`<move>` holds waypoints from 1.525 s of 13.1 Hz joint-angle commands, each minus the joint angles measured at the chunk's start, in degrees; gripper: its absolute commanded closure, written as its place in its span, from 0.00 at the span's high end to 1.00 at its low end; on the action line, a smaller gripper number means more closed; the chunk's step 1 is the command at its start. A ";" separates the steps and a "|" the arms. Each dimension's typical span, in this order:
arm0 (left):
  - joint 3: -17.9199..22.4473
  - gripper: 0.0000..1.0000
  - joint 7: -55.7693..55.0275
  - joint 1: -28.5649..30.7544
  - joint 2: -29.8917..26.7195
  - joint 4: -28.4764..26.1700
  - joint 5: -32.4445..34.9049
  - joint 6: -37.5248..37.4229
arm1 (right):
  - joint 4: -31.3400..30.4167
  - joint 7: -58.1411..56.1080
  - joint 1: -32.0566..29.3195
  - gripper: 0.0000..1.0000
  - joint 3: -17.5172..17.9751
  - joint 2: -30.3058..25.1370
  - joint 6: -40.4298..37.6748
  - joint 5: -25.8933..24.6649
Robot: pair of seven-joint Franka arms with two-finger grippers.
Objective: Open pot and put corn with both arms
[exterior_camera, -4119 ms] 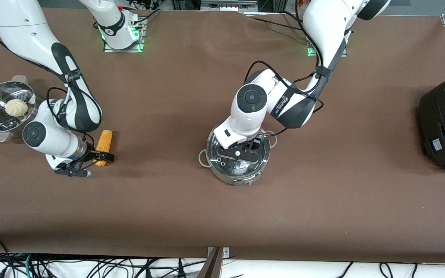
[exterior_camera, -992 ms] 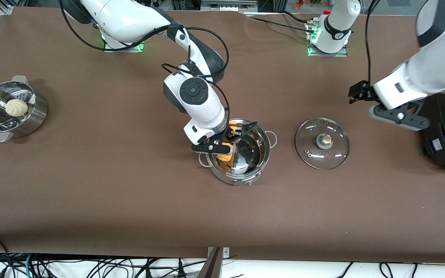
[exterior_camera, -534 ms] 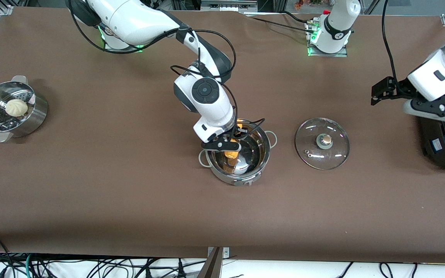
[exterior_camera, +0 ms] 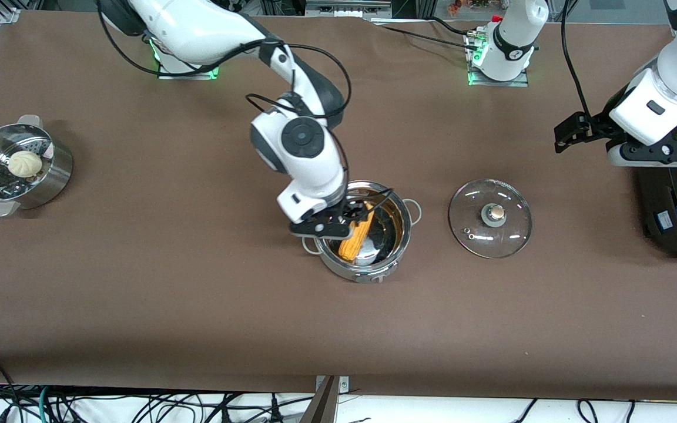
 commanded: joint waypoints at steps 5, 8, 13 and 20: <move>0.57 1.00 -0.46 -0.02 1.33 2.84 -0.08 -0.86 | -1.59 -29.39 -25.75 1.00 0.84 -16.21 -26.41 5.88; 0.57 1.00 -0.55 -0.02 1.33 2.84 -0.08 -0.86 | -16.14 -35.23 -32.89 1.00 -1.61 -27.36 -25.37 6.08; 0.57 1.00 -0.46 -0.02 1.33 2.84 -0.08 -0.86 | -30.42 -35.93 -33.08 1.00 -10.94 -41.26 -19.93 8.44; 0.57 1.00 -0.46 -0.02 1.33 2.84 -0.08 -0.86 | -28.67 -54.22 -33.08 1.00 -16.74 -40.67 -20.97 9.77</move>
